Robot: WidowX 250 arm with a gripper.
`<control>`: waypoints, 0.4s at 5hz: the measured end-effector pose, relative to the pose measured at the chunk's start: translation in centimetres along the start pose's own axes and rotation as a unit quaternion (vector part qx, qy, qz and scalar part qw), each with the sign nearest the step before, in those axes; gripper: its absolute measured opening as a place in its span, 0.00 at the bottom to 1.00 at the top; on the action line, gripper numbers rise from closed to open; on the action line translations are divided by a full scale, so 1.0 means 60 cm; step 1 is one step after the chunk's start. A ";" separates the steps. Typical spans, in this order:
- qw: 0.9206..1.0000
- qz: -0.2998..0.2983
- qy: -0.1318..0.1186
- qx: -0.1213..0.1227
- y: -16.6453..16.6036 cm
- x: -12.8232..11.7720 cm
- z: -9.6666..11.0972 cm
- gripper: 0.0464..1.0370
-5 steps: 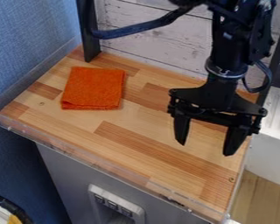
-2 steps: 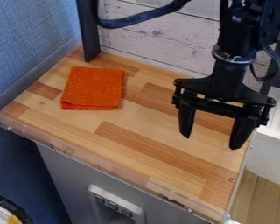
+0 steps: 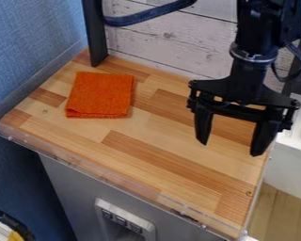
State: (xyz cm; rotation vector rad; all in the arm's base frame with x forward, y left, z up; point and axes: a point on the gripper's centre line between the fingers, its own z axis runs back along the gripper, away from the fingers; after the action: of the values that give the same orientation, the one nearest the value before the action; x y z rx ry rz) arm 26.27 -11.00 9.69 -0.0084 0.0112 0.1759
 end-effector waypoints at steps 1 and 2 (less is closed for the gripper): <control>1.000 -0.003 -0.014 -0.012 -0.006 0.008 0.000 0.96; 1.000 -0.001 -0.018 -0.014 -0.004 0.006 -0.010 0.96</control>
State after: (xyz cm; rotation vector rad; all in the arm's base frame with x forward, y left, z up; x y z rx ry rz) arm 26.66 -11.20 9.08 -0.0340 -0.0275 0.1747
